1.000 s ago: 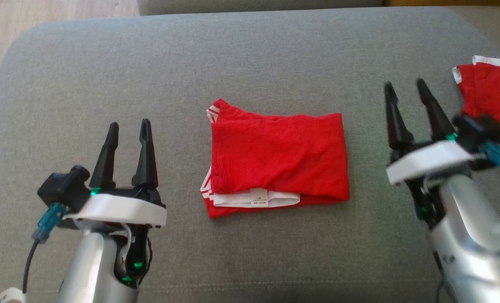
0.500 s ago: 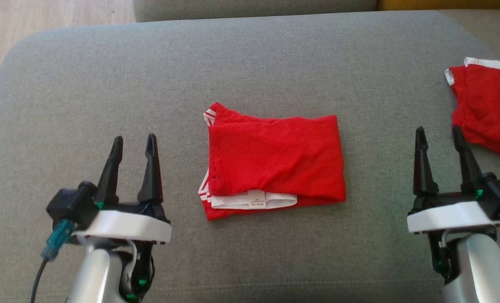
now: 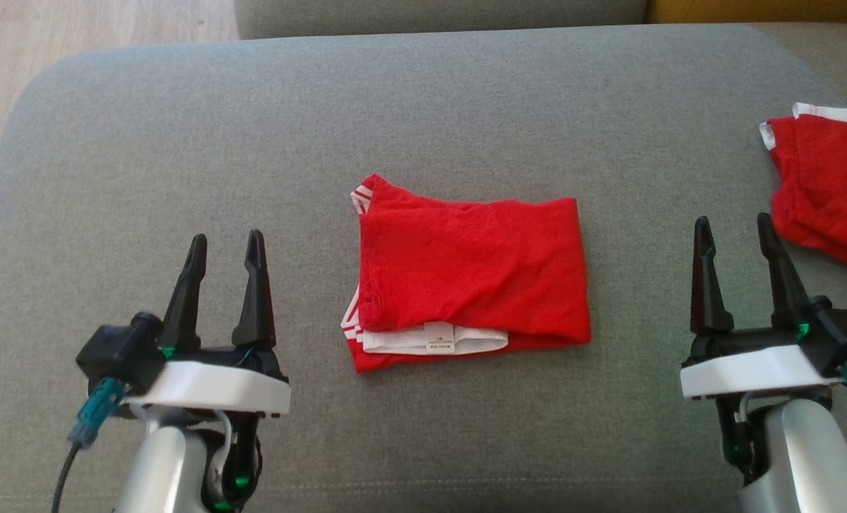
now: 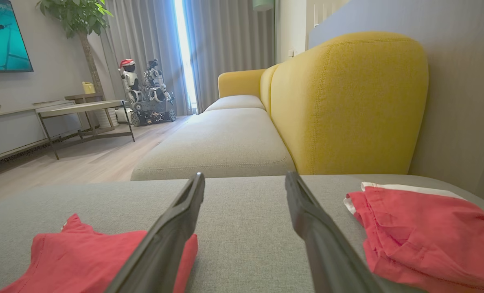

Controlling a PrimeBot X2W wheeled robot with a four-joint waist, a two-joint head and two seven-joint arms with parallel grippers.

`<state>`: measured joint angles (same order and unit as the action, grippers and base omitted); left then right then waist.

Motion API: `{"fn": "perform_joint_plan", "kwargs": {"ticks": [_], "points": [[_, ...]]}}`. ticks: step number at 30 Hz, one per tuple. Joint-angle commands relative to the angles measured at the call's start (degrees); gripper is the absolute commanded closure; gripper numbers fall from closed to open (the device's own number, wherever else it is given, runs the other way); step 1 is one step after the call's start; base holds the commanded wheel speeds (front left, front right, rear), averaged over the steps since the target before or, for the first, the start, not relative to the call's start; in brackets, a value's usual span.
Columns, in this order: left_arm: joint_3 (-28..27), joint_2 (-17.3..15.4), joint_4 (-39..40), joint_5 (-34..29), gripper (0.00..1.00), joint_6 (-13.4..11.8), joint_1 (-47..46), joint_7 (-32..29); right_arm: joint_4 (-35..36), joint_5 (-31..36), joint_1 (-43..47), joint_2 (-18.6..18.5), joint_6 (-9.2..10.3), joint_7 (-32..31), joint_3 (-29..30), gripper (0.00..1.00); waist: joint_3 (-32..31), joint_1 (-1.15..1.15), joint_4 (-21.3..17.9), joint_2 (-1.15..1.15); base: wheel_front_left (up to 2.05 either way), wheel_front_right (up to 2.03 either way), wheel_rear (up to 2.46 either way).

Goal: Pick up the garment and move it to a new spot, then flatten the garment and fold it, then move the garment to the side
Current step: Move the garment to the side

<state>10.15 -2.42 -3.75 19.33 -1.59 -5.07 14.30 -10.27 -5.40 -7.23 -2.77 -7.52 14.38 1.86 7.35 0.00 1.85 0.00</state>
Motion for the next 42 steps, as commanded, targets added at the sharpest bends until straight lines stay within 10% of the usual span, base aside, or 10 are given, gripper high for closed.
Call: {"fn": "perform_joint_plan", "kwargs": {"ticks": [1,42], "points": [[-1.88,-0.45,2.1,-0.19,0.0,-0.29,-1.73,0.7,1.81,-0.2,0.07,-0.12,0.03,0.48,-1.73,0.0,0.03,0.0,0.02,0.0,0.0,0.0,0.0],[-1.67,-0.45,1.56,-0.36,0.0,0.03,-2.52,0.7,-1.97,-1.75,-1.6,-0.11,0.03,-1.95,-5.38,0.0,1.36,0.0,0.32,0.0,0.0,0.0,0.0]]}}
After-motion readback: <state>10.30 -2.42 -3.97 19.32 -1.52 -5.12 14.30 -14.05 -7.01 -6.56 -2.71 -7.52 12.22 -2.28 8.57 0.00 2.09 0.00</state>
